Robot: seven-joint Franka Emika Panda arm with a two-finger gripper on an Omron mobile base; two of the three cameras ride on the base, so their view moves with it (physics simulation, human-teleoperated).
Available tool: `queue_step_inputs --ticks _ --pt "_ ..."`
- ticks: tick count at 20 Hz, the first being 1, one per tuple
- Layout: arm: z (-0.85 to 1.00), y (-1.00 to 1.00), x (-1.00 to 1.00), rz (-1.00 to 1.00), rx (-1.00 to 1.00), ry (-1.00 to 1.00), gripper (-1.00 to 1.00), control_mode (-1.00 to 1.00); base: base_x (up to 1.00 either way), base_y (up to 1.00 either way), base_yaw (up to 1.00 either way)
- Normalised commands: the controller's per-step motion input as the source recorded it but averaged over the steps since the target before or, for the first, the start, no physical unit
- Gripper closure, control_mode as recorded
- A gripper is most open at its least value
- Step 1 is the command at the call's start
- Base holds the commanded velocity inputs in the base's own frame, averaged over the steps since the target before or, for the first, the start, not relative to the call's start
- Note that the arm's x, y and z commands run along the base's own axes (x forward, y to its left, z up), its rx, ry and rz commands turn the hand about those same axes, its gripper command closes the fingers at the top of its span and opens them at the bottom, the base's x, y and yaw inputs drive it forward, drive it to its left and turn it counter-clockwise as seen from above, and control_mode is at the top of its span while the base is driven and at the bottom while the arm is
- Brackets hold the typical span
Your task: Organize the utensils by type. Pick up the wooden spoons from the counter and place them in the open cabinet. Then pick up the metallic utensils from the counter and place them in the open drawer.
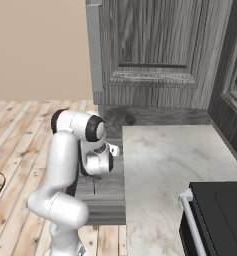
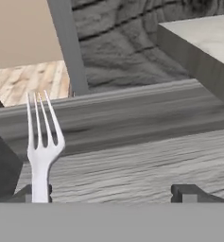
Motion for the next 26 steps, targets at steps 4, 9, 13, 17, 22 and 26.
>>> queue_step_inputs --ticks 4,9,13,17,22,26 --pt "-0.13 -0.14 -0.16 -0.16 -0.02 0.29 -1.0 -1.0 0.0 0.0 0.0" --pt "0.0 -0.18 -0.41 -0.08 -0.01 0.32 -1.0 -1.0 0.0 0.0 0.0" --pt "0.07 0.04 -0.11 -0.14 -0.33 0.68 -1.0 -1.0 0.0 0.0 0.0" --pt "0.05 0.01 0.0 -0.02 -0.68 0.78 -1.0 -1.0 0.0 0.0 0.0" --pt "-0.02 0.1 0.0 0.03 -0.74 0.86 -1.0 -1.0 0.0 0.0 0.0" --pt "-0.01 0.2 0.0 0.09 -0.44 0.55 -1.0 -1.0 0.0 0.0 0.0"
